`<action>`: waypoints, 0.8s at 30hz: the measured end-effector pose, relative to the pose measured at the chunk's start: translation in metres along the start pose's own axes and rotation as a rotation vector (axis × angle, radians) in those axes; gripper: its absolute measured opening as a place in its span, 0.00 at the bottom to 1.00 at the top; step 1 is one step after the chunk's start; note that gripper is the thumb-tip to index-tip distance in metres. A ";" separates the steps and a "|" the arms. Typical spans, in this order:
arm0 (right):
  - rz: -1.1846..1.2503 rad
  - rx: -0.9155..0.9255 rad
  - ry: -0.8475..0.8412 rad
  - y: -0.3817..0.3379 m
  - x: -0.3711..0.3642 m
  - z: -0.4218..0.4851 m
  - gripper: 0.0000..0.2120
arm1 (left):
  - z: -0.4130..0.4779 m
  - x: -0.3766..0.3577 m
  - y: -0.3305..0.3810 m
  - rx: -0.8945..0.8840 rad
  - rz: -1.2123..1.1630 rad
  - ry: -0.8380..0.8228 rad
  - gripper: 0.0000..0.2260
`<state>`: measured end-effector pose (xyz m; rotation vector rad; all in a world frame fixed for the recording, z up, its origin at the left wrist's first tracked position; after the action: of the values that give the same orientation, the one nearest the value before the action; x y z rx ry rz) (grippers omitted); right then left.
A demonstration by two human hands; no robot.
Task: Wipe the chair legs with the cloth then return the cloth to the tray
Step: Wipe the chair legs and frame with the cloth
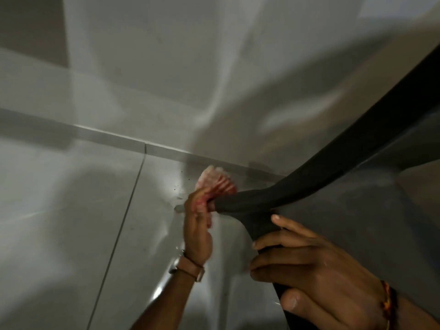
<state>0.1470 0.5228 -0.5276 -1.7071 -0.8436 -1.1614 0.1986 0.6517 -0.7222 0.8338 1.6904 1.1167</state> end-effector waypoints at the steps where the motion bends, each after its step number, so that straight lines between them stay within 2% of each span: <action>1: -0.002 0.000 0.032 0.000 0.002 0.000 0.31 | 0.017 0.011 -0.019 0.053 0.003 -0.008 0.19; 5: 0.018 0.009 0.078 -0.001 0.001 -0.001 0.32 | 0.075 0.056 -0.123 0.394 0.143 -0.021 0.19; 8: 0.029 0.016 0.064 -0.001 0.001 -0.001 0.29 | 0.088 0.068 -0.157 0.626 0.182 0.027 0.16; 11: 0.020 0.018 0.066 -0.003 0.002 -0.001 0.22 | 0.075 0.051 -0.125 0.596 0.129 0.083 0.16; 14: 0.041 -0.002 0.055 -0.004 0.001 -0.002 0.21 | 0.033 0.025 -0.057 0.437 0.108 0.066 0.18; 16: 0.051 -0.020 0.026 -0.004 0.002 -0.001 0.22 | 0.004 0.009 -0.013 0.345 0.135 0.030 0.24; 20: 0.032 -0.060 -0.078 -0.008 0.003 0.001 0.25 | -0.037 -0.012 0.052 0.354 0.078 0.019 0.28; 24: -0.027 -0.101 -0.129 -0.011 0.008 0.001 0.23 | -0.049 -0.011 0.084 0.486 0.015 0.022 0.18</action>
<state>0.1402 0.5281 -0.5171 -1.8746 -0.9016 -1.1384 0.1609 0.6569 -0.6324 1.1355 2.0112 0.7300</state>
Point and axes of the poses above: each hand's wrist, its own z-axis towards the middle knuckle, its own x-axis out of the back of the hand, y = z × x, the point moved 8 cm from there along z, towards the middle knuckle, and after that the axes turned 12 degrees about x, right-handed, at the moved point
